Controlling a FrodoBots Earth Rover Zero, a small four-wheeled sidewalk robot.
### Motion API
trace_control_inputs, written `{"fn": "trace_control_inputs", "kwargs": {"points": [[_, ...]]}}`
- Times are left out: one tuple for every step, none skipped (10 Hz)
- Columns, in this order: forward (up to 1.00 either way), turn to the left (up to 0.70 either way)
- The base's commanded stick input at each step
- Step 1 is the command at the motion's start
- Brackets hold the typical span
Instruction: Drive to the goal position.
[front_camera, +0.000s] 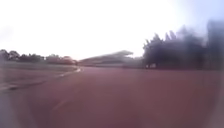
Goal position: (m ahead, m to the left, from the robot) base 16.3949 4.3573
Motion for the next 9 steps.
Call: {"fn": "trace_control_inputs", "kwargs": {"points": [[0.70,0.00],[0.70,0.00],[0.70,0.00],[0.70,0.00],[0.70,0.00],[0.70,0.00],[0.70,0.00],[0.70,0.00],[0.70,0.00]]}}
